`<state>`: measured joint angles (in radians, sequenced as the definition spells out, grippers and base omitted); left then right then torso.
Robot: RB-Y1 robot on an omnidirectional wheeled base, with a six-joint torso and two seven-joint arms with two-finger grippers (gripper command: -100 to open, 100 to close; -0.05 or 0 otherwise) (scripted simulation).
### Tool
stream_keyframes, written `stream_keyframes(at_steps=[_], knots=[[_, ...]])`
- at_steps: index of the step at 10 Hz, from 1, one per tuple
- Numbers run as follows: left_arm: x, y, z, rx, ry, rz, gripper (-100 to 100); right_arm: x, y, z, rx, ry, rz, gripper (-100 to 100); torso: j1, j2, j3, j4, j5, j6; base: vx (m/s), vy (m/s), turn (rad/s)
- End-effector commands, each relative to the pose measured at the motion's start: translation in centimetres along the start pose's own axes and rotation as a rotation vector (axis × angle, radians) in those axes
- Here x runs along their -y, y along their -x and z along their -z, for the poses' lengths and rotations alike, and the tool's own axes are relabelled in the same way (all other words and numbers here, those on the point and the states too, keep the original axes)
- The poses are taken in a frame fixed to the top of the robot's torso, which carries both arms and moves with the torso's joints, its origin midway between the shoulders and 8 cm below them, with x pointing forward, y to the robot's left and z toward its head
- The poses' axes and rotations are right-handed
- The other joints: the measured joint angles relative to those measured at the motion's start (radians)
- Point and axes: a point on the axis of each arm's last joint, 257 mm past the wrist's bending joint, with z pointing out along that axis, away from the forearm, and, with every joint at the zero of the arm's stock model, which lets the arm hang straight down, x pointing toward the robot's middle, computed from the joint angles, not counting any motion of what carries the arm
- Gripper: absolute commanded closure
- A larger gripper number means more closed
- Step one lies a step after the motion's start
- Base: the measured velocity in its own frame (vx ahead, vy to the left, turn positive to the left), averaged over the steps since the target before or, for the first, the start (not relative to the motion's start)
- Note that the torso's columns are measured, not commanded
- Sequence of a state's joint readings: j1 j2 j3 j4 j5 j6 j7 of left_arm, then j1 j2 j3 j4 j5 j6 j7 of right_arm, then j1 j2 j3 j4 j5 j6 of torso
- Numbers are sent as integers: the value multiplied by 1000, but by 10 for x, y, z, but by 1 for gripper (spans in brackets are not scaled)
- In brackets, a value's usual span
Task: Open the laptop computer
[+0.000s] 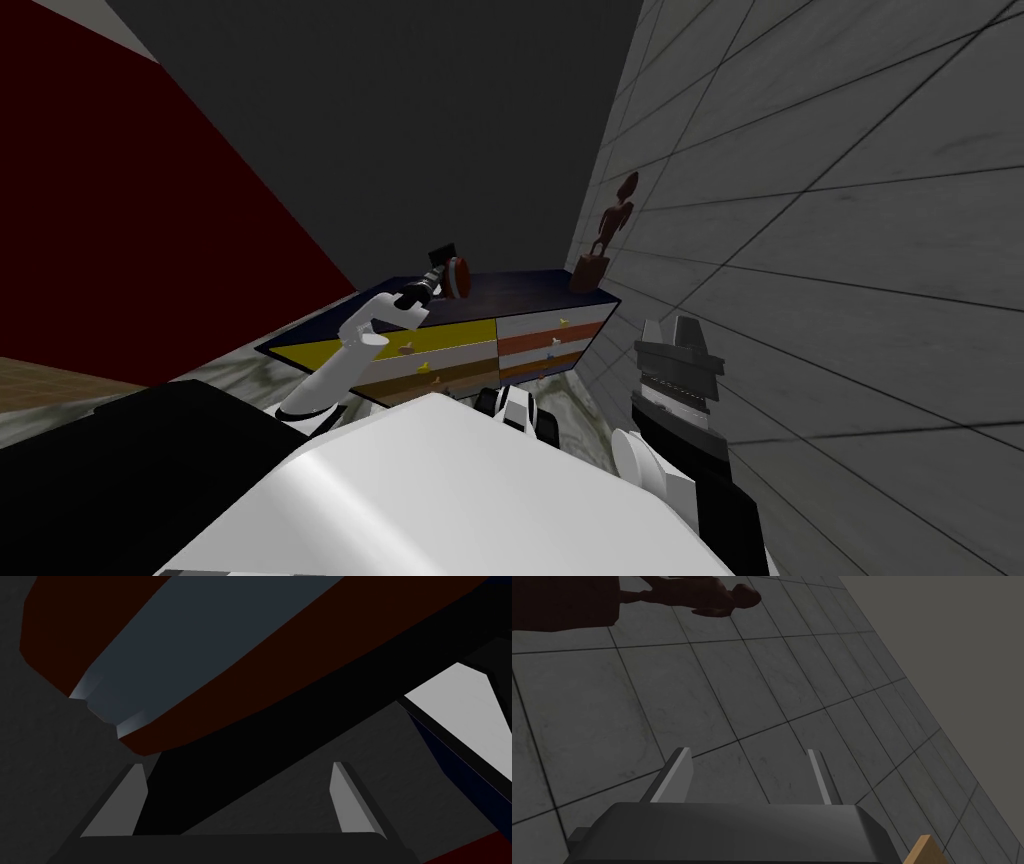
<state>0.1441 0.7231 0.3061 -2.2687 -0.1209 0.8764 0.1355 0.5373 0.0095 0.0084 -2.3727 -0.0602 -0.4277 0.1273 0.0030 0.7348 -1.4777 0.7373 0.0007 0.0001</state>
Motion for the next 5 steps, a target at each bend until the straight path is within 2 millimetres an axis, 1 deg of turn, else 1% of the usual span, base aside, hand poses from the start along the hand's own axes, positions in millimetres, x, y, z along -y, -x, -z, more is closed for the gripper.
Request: stream_keyframes(at_steps=[1,2,4,5], knots=[[1,1,0,1,-1,0,100,0,0,0,0,0,0,0,-2,1,0,-1,0,0,5,5,6],[3,0,-1,-2,-6,78,100,0,0,0,0,0,0,0,-3,3,2,0,0,0,-14,37,57],[4,-2,-3,-6,-10,157,100,0,0,0,0,0,0,0,2,6,5,1,7,3,-21,60,57],[4,-3,-4,-9,-12,196,100,0,0,0,0,0,0,0,0,3,3,-2,6,4,-33,41,13]])
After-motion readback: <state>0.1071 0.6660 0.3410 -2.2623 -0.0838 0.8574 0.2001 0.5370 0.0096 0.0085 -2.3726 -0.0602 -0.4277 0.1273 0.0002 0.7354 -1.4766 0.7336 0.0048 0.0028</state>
